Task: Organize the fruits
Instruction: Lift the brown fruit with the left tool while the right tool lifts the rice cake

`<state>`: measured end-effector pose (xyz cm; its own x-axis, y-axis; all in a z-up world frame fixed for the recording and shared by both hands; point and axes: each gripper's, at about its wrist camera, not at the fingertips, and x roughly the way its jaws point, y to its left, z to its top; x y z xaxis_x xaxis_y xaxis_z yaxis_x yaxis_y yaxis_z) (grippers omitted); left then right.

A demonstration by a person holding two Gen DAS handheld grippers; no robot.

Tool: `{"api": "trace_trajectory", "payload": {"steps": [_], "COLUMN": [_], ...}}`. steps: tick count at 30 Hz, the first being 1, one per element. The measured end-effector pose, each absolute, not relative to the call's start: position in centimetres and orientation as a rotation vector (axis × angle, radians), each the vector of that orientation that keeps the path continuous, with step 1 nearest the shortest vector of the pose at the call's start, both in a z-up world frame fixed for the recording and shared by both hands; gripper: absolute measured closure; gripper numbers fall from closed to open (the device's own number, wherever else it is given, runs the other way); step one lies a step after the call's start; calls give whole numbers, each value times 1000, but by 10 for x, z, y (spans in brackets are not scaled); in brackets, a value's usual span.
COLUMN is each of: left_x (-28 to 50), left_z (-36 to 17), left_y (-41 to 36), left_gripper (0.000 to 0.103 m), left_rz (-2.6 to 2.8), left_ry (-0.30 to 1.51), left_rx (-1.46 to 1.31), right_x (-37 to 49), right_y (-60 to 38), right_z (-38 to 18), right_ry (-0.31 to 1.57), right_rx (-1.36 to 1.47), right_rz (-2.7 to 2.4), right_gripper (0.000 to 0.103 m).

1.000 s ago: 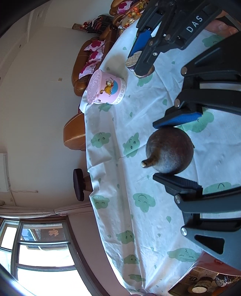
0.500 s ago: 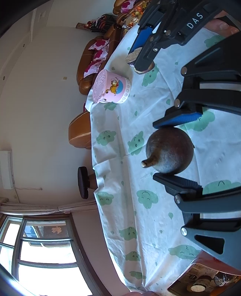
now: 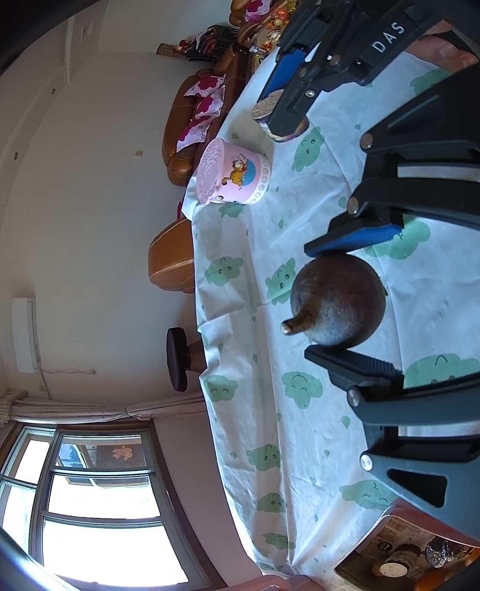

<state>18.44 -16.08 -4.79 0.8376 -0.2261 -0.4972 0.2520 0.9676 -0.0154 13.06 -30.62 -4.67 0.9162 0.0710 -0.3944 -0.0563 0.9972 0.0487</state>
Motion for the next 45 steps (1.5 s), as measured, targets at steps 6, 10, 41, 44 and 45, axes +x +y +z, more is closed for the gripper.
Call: {"api": "trace_trajectory", "payload": {"steps": [6, 10, 41, 44, 45], "left_x": [180, 176, 150, 146, 145], "left_z": [-46, -44, -38, -38, -39], "left_y": [-158, -157, -137, -134, -133], "left_gripper": [52, 52, 52, 52, 52], "left_rz": [-242, -233, -189, -199, -199], "left_ry": [490, 468, 402, 412, 416], "left_rx": [44, 41, 29, 29, 28], "right_x": [125, 121, 101, 98, 96], "right_y": [-306, -305, -298, -294, -292], "right_z": [-45, -43, -38, -37, -37], "right_ry": [377, 354, 294, 296, 295], "right_rx": [32, 27, 11, 9, 10], "right_rz": [64, 63, 54, 63, 68], "right_gripper": [67, 67, 67, 67, 67]}}
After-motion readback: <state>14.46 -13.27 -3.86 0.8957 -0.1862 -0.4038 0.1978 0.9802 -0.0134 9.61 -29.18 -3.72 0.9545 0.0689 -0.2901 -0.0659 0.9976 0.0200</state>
